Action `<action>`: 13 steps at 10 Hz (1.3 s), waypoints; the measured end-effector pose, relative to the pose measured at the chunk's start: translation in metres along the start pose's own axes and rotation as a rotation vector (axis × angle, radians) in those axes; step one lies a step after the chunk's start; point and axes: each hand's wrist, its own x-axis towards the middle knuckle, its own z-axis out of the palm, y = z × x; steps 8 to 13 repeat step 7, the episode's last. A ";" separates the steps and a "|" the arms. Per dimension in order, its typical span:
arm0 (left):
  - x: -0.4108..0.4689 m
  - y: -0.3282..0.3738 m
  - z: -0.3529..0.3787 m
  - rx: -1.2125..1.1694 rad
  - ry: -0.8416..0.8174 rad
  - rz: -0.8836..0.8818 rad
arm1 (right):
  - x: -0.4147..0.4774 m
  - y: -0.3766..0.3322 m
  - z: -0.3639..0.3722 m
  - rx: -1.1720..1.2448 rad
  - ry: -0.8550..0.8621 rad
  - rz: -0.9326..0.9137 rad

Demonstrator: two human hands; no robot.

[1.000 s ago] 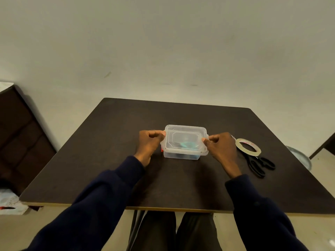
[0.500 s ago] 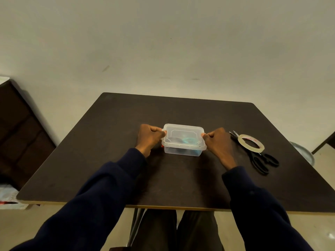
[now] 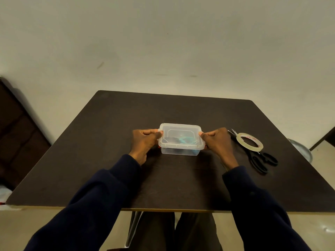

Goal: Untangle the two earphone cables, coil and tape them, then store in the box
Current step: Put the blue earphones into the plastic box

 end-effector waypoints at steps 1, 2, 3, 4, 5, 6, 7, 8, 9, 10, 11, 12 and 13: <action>-0.001 -0.001 0.000 0.025 0.010 0.024 | 0.001 -0.002 0.000 0.000 -0.015 0.000; -0.006 -0.001 0.000 0.041 0.005 0.065 | -0.004 -0.004 -0.001 -0.004 -0.018 -0.006; -0.008 -0.001 -0.001 0.043 -0.022 0.087 | -0.008 -0.007 0.000 -0.037 0.001 -0.026; -0.009 0.000 -0.004 0.050 -0.048 0.105 | -0.009 -0.008 0.000 -0.052 0.016 -0.039; -0.010 0.001 -0.004 0.083 -0.068 0.145 | -0.008 -0.008 0.000 -0.107 0.011 -0.060; -0.007 0.002 -0.005 0.119 -0.101 0.225 | -0.002 -0.002 0.003 -0.156 -0.028 -0.072; 0.001 0.007 -0.004 0.248 -0.066 0.337 | 0.004 0.002 0.003 -0.234 -0.023 -0.112; 0.001 0.007 -0.004 0.248 -0.066 0.337 | 0.004 0.002 0.003 -0.234 -0.023 -0.112; 0.001 0.007 -0.004 0.248 -0.066 0.337 | 0.004 0.002 0.003 -0.234 -0.023 -0.112; 0.001 0.007 -0.004 0.248 -0.066 0.337 | 0.004 0.002 0.003 -0.234 -0.023 -0.112; 0.001 0.007 -0.004 0.248 -0.066 0.337 | 0.004 0.002 0.003 -0.234 -0.023 -0.112; 0.001 0.007 -0.004 0.248 -0.066 0.337 | 0.004 0.002 0.003 -0.234 -0.023 -0.112; 0.001 0.007 -0.004 0.248 -0.066 0.337 | 0.004 0.002 0.003 -0.234 -0.023 -0.112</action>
